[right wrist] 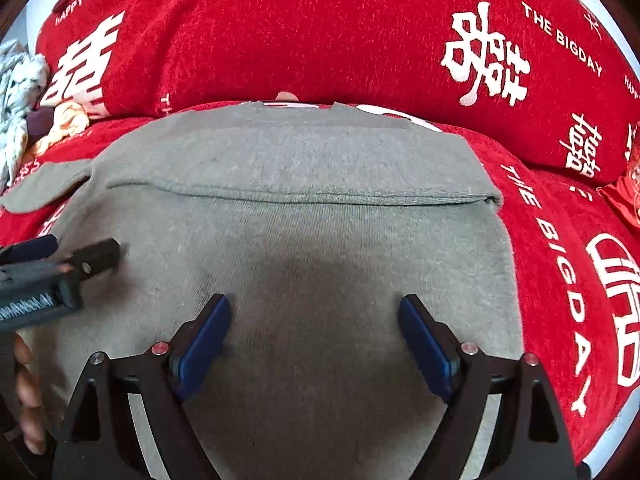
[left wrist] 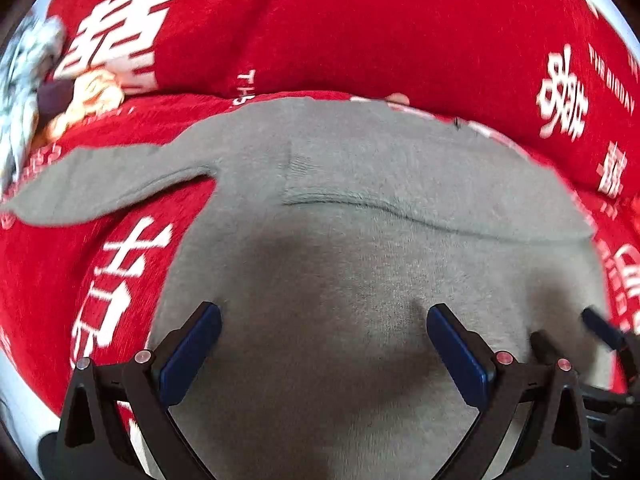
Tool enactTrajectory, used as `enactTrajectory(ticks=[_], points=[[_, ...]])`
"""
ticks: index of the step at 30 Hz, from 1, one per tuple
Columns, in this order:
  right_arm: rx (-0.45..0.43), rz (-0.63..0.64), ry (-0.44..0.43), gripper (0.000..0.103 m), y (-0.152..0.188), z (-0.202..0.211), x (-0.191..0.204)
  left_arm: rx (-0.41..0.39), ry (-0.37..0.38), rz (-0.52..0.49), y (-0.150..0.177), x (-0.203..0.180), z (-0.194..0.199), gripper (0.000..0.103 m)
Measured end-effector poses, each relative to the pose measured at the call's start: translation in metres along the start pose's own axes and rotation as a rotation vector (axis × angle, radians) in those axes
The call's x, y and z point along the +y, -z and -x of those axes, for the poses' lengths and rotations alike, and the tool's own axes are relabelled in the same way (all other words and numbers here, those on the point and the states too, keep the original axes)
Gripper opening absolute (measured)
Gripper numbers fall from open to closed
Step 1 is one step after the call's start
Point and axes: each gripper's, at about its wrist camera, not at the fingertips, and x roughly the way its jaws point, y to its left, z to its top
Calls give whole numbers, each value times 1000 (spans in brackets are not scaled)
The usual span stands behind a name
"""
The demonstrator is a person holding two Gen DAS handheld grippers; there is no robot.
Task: Fold small clothes
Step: 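Move the left gripper to the cuff of the other sleeve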
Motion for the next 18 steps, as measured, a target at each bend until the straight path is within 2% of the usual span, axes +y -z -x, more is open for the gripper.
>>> enactTrajectory(ticks=[2, 5, 10, 18], points=[[12, -17, -14, 88, -3, 2, 1, -11, 10, 46, -3, 12, 7, 103], [-3, -8, -23, 88, -8, 3, 10, -32, -29, 94, -9, 36, 13, 103], [-5, 46, -66, 88, -15, 1, 39, -4, -66, 151, -4, 67, 7, 103], [-33, 139, -132, 88, -39, -3, 95, -26, -118, 217, -5, 111, 11, 103]])
